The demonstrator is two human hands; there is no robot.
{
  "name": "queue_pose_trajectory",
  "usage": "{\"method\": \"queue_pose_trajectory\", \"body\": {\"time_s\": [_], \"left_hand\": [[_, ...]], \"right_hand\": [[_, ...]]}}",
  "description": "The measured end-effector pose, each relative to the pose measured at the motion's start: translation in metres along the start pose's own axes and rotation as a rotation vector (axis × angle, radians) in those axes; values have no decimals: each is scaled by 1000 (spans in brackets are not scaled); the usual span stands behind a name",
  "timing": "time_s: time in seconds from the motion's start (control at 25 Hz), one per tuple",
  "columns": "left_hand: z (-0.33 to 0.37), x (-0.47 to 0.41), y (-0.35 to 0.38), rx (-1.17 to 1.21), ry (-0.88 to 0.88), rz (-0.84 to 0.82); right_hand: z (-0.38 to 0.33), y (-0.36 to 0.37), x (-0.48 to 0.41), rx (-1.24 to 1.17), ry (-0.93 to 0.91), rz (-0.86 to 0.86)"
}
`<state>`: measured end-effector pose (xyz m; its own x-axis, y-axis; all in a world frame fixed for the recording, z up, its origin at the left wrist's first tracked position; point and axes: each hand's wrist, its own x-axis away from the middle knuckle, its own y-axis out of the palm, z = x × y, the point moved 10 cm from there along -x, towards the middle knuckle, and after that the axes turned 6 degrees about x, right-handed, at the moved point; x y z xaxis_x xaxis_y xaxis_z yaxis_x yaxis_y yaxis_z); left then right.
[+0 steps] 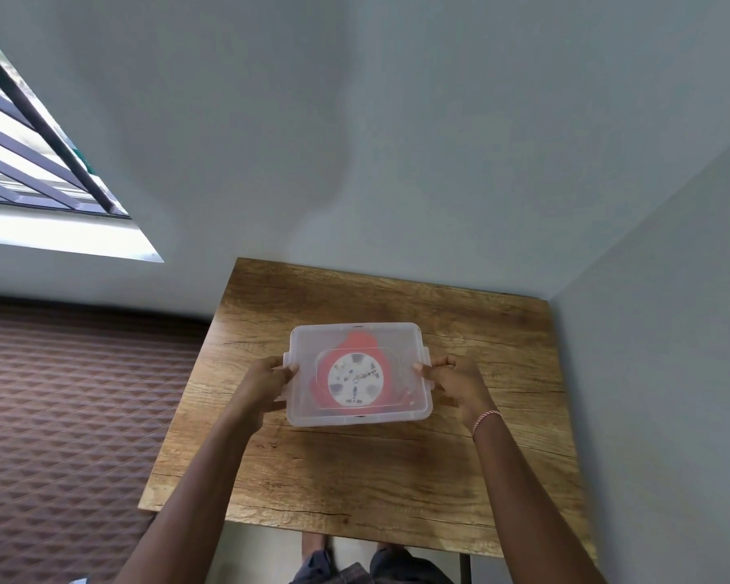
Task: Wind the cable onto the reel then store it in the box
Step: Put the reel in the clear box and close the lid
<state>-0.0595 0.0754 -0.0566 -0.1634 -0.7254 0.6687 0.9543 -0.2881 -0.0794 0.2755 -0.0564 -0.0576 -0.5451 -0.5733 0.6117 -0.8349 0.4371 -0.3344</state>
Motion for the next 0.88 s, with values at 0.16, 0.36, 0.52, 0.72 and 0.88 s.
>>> {"method": "queue_pose_trajectory", "body": {"time_s": [0.16, 0.36, 0.52, 0.72, 0.88], "left_hand": [[-4, -2, 2, 5, -48, -36], [-9, -3, -2, 18, -87, -36], [-5, -4, -10, -2, -38, 37], [12, 4, -16, -142, 120, 212], [21, 9, -15, -266, 227, 279]], "right_hand": [[9, 11, -4, -152, 107, -159], [11, 14, -5, -169, 116, -222], [6, 10, -3, -163, 73, -152], [-11, 0, 5, 60, -105, 57], [-25, 2, 16, 317, -227, 193]]}}
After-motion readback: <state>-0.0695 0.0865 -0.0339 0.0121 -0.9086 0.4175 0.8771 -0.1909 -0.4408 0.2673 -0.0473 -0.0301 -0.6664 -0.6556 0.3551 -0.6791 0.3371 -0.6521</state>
